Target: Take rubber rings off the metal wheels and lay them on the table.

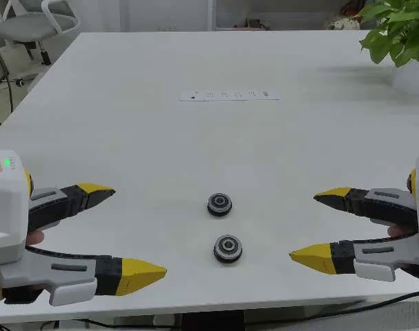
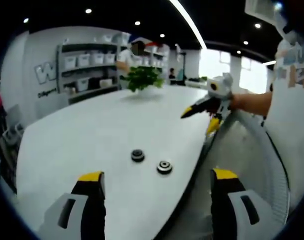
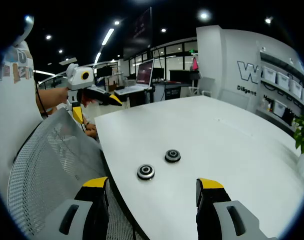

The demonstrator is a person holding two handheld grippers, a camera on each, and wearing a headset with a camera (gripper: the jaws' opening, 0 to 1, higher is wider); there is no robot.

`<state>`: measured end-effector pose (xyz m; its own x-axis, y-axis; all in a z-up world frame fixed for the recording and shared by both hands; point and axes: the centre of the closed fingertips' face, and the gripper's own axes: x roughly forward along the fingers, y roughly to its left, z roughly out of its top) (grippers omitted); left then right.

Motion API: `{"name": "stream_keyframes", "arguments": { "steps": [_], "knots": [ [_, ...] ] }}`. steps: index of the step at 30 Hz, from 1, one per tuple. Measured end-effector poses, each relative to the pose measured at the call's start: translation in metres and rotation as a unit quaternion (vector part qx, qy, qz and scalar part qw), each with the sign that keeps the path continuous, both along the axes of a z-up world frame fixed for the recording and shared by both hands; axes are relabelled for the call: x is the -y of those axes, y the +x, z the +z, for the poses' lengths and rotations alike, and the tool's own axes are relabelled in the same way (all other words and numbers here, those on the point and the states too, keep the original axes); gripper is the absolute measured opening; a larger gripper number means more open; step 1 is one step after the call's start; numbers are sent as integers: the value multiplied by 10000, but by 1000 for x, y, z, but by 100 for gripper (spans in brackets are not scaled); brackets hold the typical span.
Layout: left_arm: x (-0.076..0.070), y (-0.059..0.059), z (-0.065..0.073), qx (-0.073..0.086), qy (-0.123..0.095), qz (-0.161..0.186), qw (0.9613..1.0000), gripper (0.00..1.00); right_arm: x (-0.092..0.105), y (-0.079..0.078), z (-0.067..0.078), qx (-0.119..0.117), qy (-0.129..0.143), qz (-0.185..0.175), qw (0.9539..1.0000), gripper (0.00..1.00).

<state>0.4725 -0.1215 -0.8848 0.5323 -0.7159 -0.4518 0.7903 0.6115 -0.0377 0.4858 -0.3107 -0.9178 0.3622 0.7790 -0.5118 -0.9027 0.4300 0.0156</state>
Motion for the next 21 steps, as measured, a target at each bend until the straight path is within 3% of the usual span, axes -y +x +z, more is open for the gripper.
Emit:
{"name": "stream_keyframes", "arguments": {
  "steps": [10, 21],
  "knots": [
    [0, 1, 0, 3, -7, -1, 10000, 90, 2, 2, -1, 29, -63, -16, 10000, 52],
    [-1, 1, -1, -3, 10, -1, 10000, 90, 4, 5, -2, 43, -83, -96, 9999, 58]
  ]
}}
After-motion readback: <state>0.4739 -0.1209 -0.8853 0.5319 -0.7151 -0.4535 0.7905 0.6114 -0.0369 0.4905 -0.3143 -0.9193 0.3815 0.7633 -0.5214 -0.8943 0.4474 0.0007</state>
